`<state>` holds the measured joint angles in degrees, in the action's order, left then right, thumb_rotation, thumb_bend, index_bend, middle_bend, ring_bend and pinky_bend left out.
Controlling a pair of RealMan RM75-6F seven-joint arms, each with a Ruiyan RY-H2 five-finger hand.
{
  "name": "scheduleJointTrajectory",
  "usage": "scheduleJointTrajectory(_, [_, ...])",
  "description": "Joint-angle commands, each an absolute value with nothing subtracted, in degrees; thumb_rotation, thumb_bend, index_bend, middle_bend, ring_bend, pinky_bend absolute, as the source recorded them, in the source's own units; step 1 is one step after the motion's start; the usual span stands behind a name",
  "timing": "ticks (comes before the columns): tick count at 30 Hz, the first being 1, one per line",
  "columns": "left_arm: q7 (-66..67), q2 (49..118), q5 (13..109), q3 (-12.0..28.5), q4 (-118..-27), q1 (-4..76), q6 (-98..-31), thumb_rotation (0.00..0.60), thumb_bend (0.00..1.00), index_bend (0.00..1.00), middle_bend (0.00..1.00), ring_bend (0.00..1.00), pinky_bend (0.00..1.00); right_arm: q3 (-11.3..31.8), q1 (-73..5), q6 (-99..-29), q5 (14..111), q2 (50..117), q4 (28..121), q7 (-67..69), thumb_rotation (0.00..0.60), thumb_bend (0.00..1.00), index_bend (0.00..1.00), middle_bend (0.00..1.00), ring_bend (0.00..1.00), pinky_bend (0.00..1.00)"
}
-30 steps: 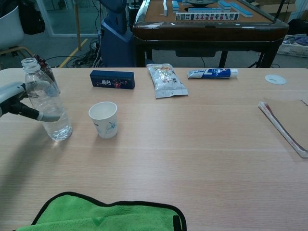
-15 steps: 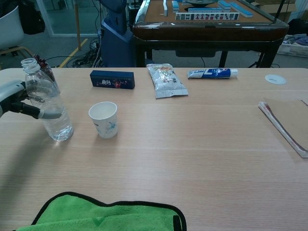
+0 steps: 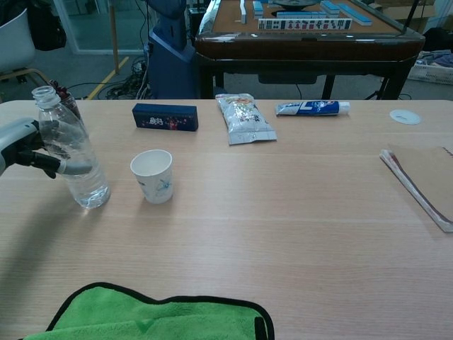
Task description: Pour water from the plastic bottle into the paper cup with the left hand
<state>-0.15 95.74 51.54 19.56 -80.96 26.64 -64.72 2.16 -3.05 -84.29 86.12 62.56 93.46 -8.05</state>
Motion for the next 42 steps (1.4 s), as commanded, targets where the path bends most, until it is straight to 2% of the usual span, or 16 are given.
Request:
scheduleJointTrajectory(1, [-0.70,95.78,51.60,19.71,-80.98,26.53,-64.65,0.600,0.00,0.26,0.31,0.31,0.51,2.15,-3.05,-84.27,86.11,62.58,93.46,-8.07,0.600,0.01,0.25,0.23,0.21,0.39])
scheduleJointTrajectory(15, [-3.71,95.52,53.12,20.02,-81.61,25.88,-64.73,0.600,0.00,0.37,0.40,0.38,0.56,2.15,-3.09,-84.18,86.08,62.63,93.47,-8.18,0.600,0.01,0.25,0.23,0.21,0.39])
scheduleJointTrajectory(33, [-3.95,95.58,55.70,19.50,-82.95,25.61,-66.28,0.600,0.00,0.44,0.49,0.50,0.66,2.15,-3.02,-84.37,86.23,62.47,93.53,-8.04,0.600,0.01,0.25,0.23,0.21,0.39])
scheduleJointTrajectory(42, [-1.59,95.28,58.07,18.80,-84.30,26.30,-67.49,0.600,0.00,0.46,0.50,0.51,0.68,2.15,-2.93,-84.62,86.38,62.32,93.64,-7.90,0.600,0.01,0.25,0.23,0.21,0.39])
